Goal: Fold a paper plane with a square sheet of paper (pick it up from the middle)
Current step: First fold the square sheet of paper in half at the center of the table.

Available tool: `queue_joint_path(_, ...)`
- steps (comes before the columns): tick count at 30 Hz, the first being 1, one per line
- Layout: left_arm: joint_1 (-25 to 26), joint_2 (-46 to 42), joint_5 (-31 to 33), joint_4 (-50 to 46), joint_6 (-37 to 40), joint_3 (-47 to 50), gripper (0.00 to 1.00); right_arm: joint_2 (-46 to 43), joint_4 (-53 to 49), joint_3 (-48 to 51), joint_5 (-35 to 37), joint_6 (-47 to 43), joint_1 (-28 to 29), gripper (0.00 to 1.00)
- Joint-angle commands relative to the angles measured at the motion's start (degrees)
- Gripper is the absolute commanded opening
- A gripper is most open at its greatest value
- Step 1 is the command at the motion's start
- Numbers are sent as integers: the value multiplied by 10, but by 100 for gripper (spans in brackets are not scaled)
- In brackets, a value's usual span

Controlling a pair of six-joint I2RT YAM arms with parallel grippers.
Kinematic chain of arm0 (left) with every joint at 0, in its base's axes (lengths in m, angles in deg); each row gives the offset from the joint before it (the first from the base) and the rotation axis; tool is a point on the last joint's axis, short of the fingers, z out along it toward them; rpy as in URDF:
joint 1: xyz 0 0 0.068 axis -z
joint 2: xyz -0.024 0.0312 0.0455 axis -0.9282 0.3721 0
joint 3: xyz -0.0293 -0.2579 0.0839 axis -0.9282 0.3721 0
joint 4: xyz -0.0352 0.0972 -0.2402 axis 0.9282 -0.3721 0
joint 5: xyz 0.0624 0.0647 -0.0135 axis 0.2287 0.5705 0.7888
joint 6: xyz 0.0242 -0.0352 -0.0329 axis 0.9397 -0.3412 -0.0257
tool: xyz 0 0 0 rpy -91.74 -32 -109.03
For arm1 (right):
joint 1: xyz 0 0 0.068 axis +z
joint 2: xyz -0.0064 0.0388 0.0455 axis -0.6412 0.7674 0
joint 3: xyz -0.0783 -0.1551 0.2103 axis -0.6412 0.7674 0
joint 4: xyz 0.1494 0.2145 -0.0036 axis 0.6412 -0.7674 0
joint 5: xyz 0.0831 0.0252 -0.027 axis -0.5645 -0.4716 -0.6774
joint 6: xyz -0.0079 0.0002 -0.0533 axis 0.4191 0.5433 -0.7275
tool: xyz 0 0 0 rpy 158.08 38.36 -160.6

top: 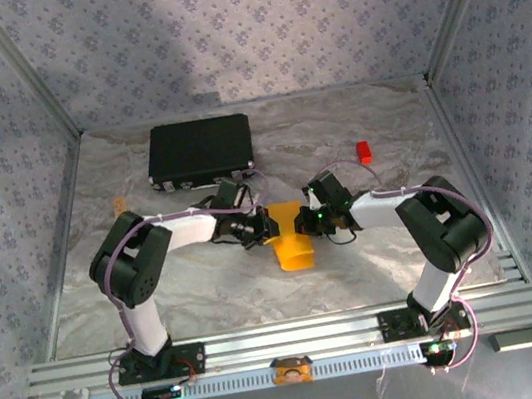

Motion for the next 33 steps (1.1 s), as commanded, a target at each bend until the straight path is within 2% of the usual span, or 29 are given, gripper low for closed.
queue_joint_path(1,1,21,-4,-6,24,13,6,27,-76,30,48,6,3,0)
queue_joint_path(9,-6,10,26,-51,66,40,6,27,-79,27,51,4,4,0)
queue_joint_path(16,5,-36,3,-88,66,-6,7,26,-81,25,53,4,5,0)
queue_joint_path(23,24,-37,-27,-33,21,6,9,25,-86,24,54,3,5,0)
queue_joint_path(33,28,1,-2,-52,58,28,9,24,-84,27,54,3,7,0)
